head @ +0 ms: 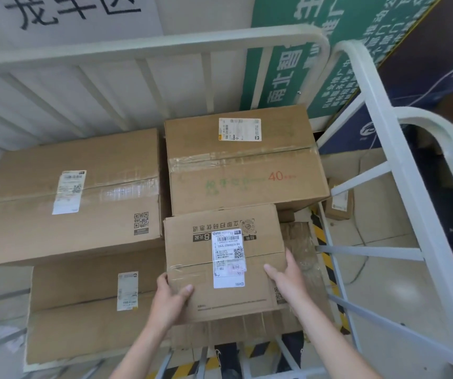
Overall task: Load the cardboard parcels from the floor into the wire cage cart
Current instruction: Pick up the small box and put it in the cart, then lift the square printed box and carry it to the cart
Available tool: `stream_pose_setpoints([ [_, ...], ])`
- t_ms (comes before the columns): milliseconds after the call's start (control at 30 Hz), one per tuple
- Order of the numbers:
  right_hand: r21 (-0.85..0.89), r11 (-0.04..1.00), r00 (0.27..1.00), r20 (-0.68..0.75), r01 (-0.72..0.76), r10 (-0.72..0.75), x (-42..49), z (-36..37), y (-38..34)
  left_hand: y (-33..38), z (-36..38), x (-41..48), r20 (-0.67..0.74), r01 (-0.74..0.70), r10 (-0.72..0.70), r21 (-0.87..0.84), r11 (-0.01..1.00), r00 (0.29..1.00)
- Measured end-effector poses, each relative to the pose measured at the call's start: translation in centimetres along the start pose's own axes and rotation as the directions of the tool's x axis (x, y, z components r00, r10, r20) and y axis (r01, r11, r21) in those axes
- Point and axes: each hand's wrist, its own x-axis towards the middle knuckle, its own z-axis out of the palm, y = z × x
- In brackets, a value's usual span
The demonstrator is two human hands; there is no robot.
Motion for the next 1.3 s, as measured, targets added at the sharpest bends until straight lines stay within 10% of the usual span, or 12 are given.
stream_pose_setpoints([
  [367, -0.25, 0.963, 0.993, -0.042, 0.099, -0.113, -6.4, -0.9, -3.3, 2.8, -1.5, -5.6, -0.044, -0.116, 0.12, 0.084, 0.99, 0.992],
  [800, -0.039, 0.974, 0.974, -0.046, 0.222, -0.223, -25.8, -16.7, -3.2, 13.8, 9.6, -29.3, 0.236, -0.464, 0.417, 0.2, 0.863, 0.878],
  [1000, 0.176, 0.948, 0.913, -0.363, 0.265, -0.188, -36.0, -32.1, 9.2, 14.9, 24.4, -43.9, 0.562, -0.653, 0.458, 0.207, 0.729, 0.689],
  [1300, 0.5, 0.849, 0.659, -0.698, 0.169, 0.28, -51.9, -48.7, 35.0, 6.4, 47.8, -63.9, 0.859, -0.796, 0.271, 0.225, 0.562, 0.434],
])
